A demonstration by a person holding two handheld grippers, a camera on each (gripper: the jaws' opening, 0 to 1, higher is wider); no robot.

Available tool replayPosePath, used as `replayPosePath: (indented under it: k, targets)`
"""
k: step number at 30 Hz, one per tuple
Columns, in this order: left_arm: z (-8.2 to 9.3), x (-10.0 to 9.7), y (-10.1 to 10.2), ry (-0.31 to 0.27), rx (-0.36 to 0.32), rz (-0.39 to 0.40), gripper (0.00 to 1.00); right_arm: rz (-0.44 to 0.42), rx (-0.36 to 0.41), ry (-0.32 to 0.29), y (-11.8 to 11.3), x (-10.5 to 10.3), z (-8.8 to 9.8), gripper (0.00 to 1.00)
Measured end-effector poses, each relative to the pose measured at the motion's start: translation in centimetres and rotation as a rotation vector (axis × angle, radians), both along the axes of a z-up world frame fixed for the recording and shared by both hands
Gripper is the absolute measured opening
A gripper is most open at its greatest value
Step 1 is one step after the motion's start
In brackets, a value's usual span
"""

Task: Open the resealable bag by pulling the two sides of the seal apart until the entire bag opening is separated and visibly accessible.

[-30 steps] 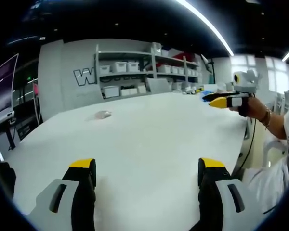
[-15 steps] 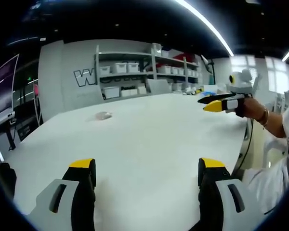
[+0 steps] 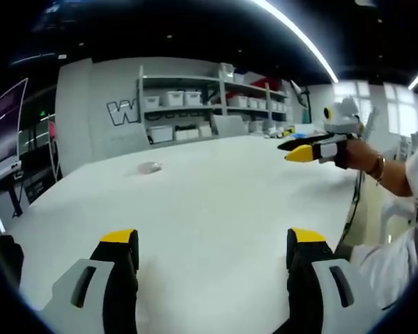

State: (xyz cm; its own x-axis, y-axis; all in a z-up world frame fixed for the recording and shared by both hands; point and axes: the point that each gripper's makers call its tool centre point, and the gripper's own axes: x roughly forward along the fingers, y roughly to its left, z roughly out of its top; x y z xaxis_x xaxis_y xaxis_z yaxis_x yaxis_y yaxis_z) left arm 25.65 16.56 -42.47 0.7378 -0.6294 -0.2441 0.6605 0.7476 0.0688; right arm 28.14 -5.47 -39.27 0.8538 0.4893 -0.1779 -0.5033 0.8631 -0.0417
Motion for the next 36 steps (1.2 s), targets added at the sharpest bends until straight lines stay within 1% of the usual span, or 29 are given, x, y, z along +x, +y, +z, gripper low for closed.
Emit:
replayPosePath:
  k: [4,11,18,28,36]
  targets:
    - [0.2,0.0,0.0,-0.005,-0.004,0.0,0.86,0.016,0.014,0.015,0.6,0.7,0.1,0.61]
    - [0.2,0.1,0.2,-0.001,-0.003,0.006,0.86,0.025,0.008,0.027,1.3,1.4,-0.1,0.61]
    - [0.3,-0.1,0.0,-0.005,0.002,0.003,0.86,0.034,-0.01,0.035,1.7,1.8,-0.4,0.61]
    - [0.2,-0.2,-0.2,-0.005,0.008,-0.001,0.86,0.029,-0.036,0.057,1.8,3.2,-1.2,0.6]
    - [0.3,-0.1,-0.1,-0.006,0.009,0.0,0.86,0.03,-0.048,0.065,2.2,4.0,-1.1,0.6]
